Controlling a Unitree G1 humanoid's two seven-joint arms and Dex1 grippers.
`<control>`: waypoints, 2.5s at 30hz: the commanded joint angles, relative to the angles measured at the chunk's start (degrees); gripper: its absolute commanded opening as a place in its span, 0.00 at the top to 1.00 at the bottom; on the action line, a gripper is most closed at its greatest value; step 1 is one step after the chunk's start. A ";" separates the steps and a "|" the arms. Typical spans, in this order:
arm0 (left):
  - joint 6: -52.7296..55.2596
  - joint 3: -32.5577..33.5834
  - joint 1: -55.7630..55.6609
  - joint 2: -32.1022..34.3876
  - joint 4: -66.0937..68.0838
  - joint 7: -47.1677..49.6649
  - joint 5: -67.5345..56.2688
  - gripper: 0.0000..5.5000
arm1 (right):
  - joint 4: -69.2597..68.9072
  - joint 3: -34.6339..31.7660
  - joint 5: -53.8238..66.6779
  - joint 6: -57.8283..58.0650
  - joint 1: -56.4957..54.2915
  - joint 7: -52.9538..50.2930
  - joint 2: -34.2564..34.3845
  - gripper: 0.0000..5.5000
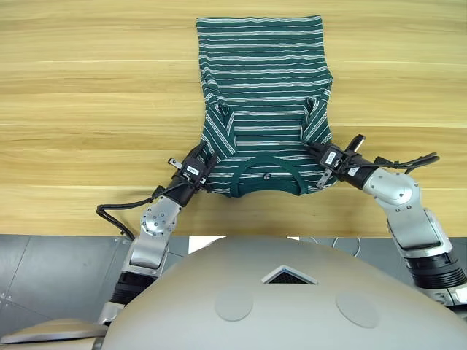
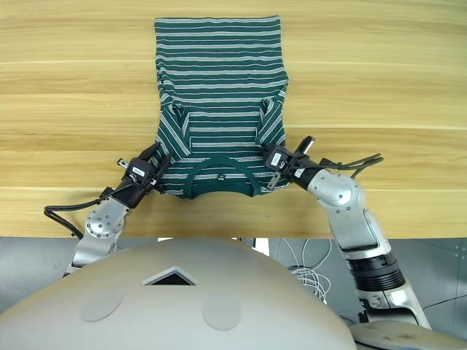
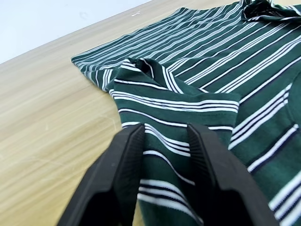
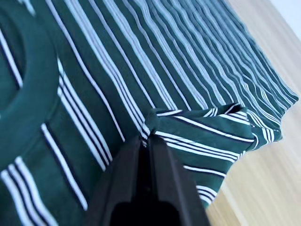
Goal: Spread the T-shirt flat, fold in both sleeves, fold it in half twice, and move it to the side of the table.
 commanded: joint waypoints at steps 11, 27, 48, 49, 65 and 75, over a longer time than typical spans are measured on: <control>0.23 5.28 -0.51 5.99 -5.78 -1.15 0.26 0.71 | -10.51 -10.64 20.82 -2.55 4.96 13.41 -4.22 0.47; -21.17 20.58 -5.96 34.32 19.64 -22.87 -0.24 0.40 | 29.73 -11.60 -0.99 -40.40 -6.79 21.25 -17.63 0.12; -22.44 2.42 -13.62 34.89 14.82 -32.48 2.04 0.40 | 27.75 3.50 5.24 -38.84 -13.80 24.39 -14.14 0.18; -22.69 1.97 -13.89 34.88 15.11 -32.49 2.07 0.40 | 27.82 3.79 5.25 -38.89 -13.96 24.29 -14.00 0.22; -28.74 -5.94 -19.16 34.13 22.31 -32.67 6.22 0.40 | 25.97 6.15 6.57 -35.66 -15.95 27.62 -15.81 0.77; -34.41 -13.57 -26.93 29.93 31.95 -30.77 12.21 0.40 | 24.70 5.89 6.12 -35.26 -16.04 26.53 -15.46 0.97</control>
